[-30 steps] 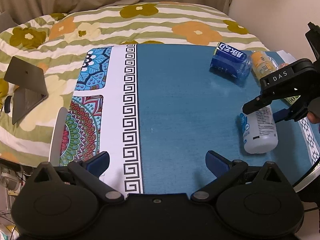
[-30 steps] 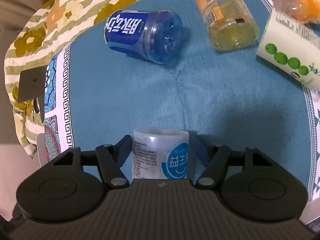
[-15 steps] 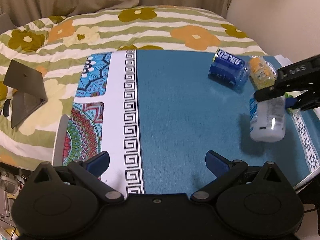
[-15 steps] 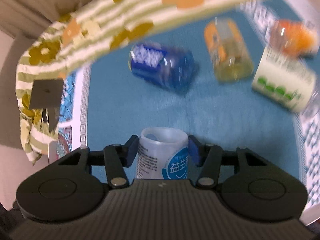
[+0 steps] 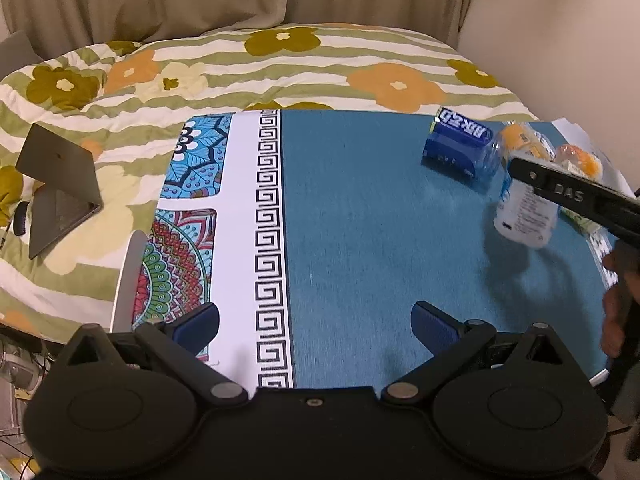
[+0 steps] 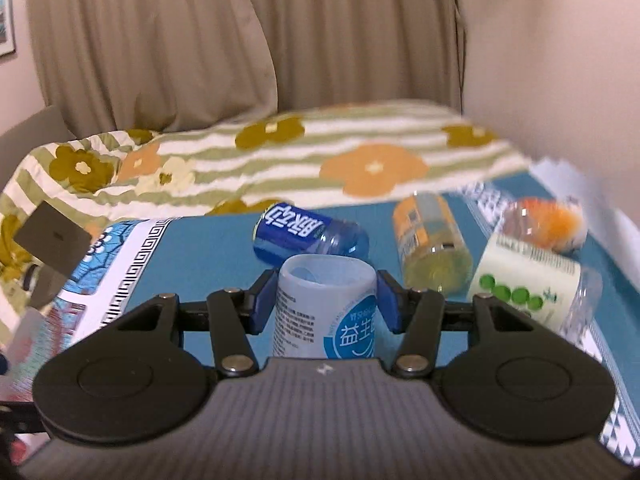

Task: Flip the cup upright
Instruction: 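Lift the white cup with the right gripper and rotate it opening-up onto the cloth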

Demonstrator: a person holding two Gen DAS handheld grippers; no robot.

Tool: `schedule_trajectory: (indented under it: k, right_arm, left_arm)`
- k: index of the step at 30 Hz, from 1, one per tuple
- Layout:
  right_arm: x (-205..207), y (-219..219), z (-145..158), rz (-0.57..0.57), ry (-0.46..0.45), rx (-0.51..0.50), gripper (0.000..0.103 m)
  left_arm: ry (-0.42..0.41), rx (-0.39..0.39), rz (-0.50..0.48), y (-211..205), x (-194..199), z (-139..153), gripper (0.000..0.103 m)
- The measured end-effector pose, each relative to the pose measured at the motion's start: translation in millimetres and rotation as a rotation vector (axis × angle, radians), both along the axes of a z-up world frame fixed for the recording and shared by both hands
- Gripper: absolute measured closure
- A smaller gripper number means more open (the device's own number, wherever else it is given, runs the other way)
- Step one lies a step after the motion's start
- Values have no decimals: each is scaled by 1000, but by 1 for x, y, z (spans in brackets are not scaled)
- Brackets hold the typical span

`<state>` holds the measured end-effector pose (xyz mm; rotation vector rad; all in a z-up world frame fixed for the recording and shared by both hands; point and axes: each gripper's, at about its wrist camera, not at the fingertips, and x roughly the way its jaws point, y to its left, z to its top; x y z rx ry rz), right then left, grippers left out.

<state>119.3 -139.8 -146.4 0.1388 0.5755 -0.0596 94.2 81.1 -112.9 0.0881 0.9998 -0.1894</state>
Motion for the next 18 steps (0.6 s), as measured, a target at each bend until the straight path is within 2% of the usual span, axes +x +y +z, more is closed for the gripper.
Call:
schedule_trajectory:
  k: [6,12,18]
  right_arm:
    - [-3,5,-23,13,-12,-44,33]
    - [-17,12,-25,66,-6,-107,32]
    - [-29,10,-24,81,28,-96,32]
  left_arm:
    - [19,6,-8,-4,-7,-11,0]
    - [23,5,-23,-9,-12,-12,0]
    - [15,-4,-24,-15,-13,-8,0]
